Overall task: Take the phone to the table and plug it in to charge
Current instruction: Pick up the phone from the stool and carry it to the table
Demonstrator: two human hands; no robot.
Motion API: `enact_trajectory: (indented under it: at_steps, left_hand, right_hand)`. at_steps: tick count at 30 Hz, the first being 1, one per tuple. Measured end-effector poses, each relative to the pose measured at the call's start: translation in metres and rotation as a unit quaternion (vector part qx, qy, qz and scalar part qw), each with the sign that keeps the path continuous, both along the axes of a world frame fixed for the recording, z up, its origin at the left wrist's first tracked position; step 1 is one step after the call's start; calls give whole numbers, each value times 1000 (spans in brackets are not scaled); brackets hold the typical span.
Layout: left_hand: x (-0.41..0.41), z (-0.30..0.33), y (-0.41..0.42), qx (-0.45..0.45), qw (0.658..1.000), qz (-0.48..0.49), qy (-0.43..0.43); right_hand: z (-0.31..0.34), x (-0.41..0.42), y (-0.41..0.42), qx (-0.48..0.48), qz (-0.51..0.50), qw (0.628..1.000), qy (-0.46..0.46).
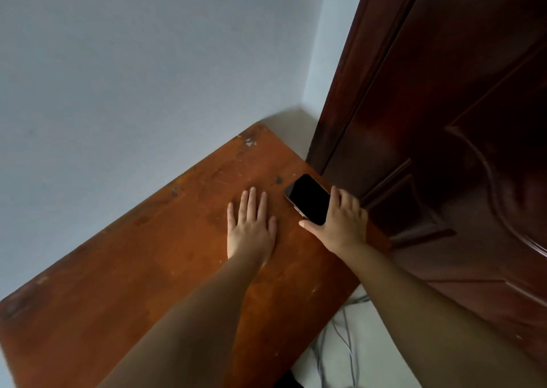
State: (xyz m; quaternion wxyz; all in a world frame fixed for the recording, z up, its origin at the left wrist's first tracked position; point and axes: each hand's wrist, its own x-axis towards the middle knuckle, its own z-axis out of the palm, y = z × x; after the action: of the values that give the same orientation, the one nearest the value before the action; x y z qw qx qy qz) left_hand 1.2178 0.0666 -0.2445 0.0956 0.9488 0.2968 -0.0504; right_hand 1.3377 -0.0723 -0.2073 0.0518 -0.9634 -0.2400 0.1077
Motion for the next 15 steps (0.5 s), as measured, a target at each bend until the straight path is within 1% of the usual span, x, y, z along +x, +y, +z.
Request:
enact_trajectory:
  at_steps: [3, 8, 12, 15]
  left_hand:
    - [3, -2, 1, 5, 1000, 2, -12]
    - [4, -2, 0, 8, 1000, 1, -4]
    - [6, 3, 2, -16, 999, -8, 30]
    - [10, 19, 8, -28, 996, -36, 74]
  right_hand:
    - [1, 9, 3, 10, 3, 1000, -10]
    - [6, 17, 5, 36, 8, 999, -21]
    - [17, 23, 3, 48, 17, 999, -17]
    - [35, 25, 3, 60, 37, 997, -36]
